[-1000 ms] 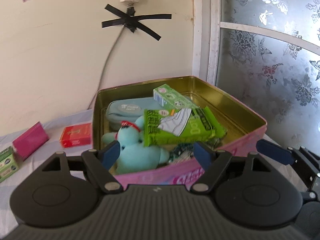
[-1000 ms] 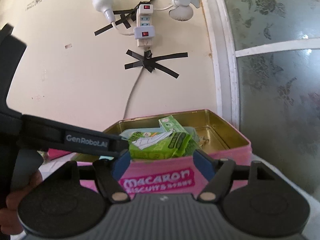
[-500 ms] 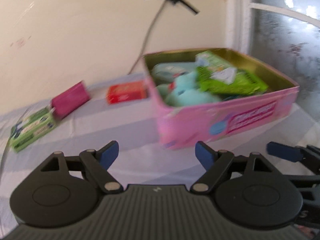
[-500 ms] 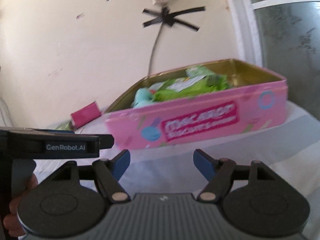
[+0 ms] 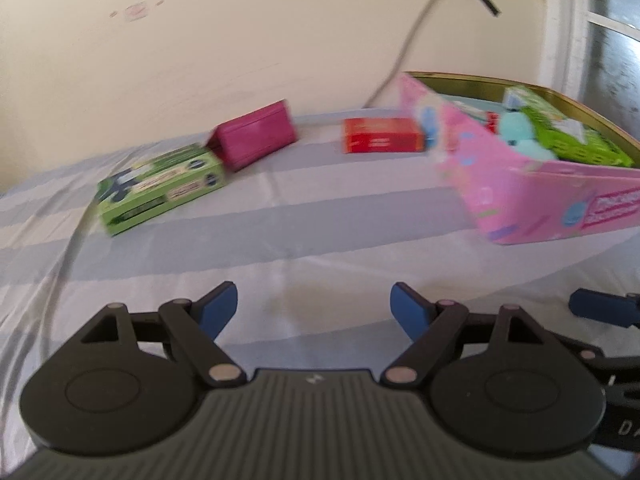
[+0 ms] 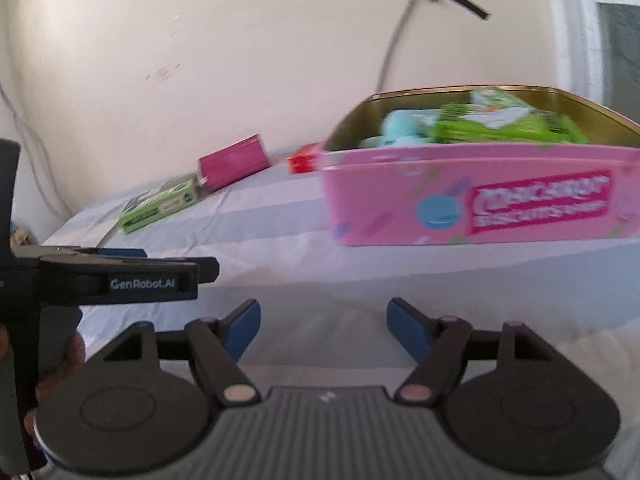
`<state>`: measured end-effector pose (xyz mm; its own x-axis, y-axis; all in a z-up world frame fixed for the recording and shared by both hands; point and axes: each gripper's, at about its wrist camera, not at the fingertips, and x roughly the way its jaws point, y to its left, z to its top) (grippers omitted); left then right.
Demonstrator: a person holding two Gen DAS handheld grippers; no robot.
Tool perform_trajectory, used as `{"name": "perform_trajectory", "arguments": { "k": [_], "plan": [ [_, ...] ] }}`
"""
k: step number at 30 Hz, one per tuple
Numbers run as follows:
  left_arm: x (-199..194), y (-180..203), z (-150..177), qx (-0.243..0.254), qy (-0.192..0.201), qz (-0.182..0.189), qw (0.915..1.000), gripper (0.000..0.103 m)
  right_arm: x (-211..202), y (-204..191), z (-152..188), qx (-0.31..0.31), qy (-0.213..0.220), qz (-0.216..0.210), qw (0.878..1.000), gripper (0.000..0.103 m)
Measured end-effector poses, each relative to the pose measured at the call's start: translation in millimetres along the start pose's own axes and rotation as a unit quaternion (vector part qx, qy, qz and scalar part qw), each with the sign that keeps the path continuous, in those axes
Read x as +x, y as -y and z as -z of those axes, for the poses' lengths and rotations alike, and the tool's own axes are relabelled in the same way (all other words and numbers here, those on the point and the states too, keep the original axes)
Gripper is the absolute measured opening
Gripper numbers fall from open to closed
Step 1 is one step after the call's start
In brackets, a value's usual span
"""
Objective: Organize objects
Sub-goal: 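Move the left gripper back from the tin toward the bed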
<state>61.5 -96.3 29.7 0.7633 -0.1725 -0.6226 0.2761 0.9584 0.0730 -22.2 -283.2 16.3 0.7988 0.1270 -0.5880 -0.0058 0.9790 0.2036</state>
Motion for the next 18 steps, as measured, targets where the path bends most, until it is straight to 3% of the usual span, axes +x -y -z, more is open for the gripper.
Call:
{"name": "perform_trajectory", "arguments": {
  "k": [9,18],
  "plan": [
    [14.1,-55.2,7.4,-0.041,-0.002,-0.026,0.9988,0.09,34.8,-52.2,-12.2,-0.077,-0.015,-0.003,0.997,0.074],
    [10.7,-96.4,14.6,-0.136,0.033,-0.025,0.9898,0.091,97.1,-89.1,-49.8,-0.138,-0.035,-0.009,0.99,0.072]
  ]
}}
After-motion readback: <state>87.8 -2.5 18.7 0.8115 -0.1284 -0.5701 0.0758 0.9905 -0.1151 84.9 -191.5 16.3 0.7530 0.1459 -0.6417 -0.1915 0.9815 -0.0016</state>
